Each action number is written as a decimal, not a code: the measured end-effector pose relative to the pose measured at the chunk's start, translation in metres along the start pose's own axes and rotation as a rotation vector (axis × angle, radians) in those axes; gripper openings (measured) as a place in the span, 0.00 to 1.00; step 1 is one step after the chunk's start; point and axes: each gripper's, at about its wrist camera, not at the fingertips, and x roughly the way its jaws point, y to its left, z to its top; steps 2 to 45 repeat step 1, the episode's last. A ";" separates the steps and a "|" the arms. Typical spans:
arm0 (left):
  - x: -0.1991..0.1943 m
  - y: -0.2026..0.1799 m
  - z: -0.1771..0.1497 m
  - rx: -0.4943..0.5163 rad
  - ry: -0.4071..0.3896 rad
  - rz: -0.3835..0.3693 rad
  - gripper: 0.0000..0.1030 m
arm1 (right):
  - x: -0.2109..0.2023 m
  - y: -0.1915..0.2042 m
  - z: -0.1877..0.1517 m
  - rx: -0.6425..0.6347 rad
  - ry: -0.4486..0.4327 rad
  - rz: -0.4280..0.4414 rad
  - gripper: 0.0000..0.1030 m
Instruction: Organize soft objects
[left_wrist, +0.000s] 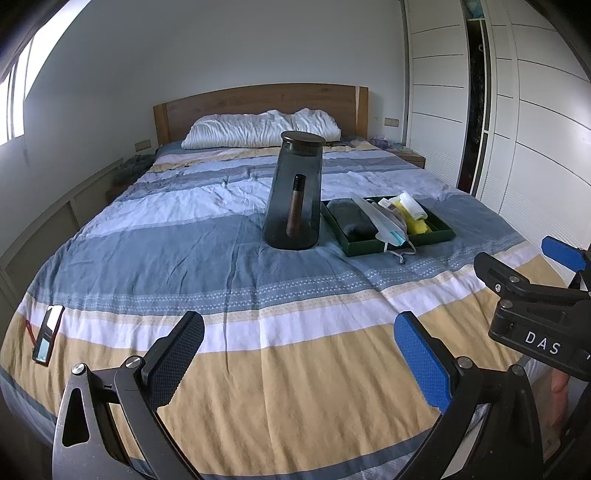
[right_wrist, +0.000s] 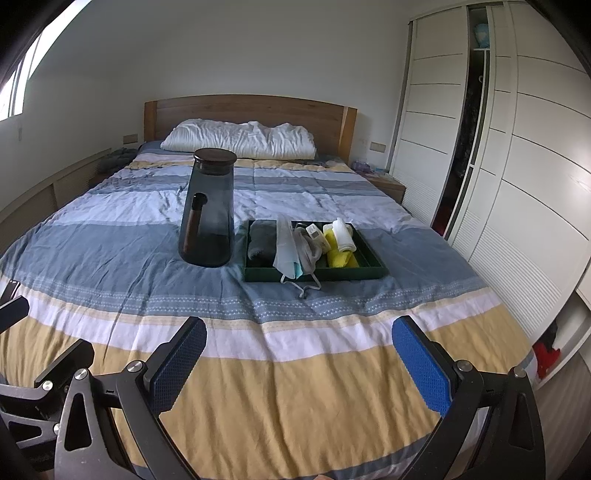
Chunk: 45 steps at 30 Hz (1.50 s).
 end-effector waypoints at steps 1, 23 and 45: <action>0.000 0.001 0.000 0.000 0.000 0.000 0.98 | 0.000 0.000 0.000 -0.002 -0.001 -0.001 1.00; 0.000 0.001 0.000 0.000 0.000 0.000 0.98 | 0.000 0.000 0.000 -0.002 -0.001 -0.001 1.00; 0.000 0.001 0.000 0.000 0.000 0.000 0.98 | 0.000 0.000 0.000 -0.002 -0.001 -0.001 1.00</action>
